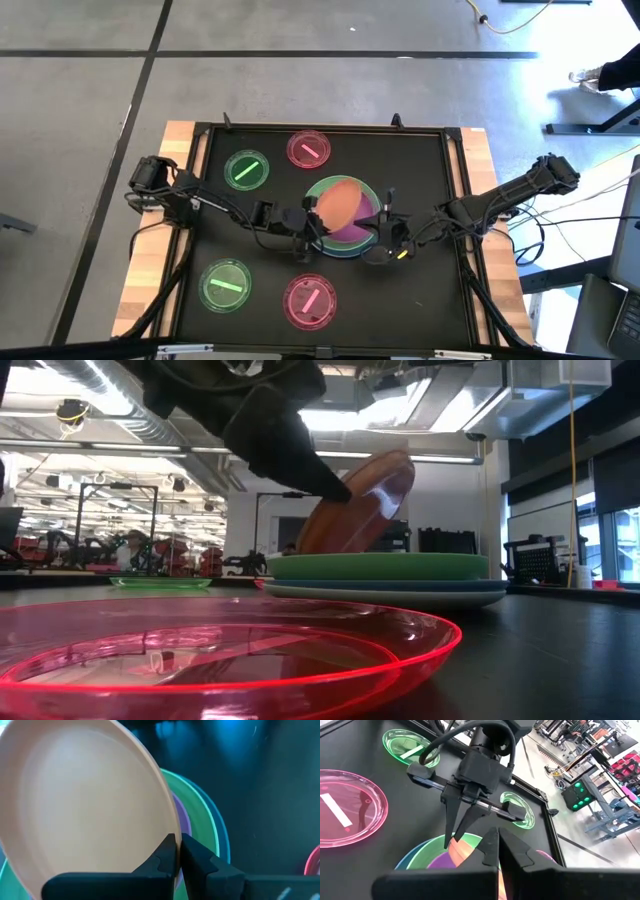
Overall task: Stack plastic plates
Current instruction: Stack the orange plate on top of the purple plate
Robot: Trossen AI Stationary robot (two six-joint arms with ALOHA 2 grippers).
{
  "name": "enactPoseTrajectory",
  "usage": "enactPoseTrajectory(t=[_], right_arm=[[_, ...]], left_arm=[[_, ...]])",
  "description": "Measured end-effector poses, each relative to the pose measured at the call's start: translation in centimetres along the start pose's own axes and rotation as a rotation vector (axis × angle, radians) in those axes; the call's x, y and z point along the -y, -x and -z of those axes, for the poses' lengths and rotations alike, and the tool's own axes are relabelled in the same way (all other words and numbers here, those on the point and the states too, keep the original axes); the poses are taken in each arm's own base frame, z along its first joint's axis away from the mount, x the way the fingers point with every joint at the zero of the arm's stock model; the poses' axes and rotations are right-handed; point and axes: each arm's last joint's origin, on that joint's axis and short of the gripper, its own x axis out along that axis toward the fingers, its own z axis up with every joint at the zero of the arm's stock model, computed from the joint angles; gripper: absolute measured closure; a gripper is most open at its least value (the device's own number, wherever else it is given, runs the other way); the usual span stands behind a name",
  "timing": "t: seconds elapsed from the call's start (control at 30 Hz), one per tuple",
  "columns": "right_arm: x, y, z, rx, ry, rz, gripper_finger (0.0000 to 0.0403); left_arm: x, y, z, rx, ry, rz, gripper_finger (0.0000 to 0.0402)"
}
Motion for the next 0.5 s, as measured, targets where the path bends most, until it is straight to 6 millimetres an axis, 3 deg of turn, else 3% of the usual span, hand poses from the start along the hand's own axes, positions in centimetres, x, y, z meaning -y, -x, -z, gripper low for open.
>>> enactPoseTrajectory(t=[0.5], right_arm=[[-0.01, -0.01, 0.02, -0.002, 0.001, -0.001, 0.0402]], left_arm=[[-0.26, 0.06, 0.03, -0.032, 0.039, -0.017, 0.0382]])
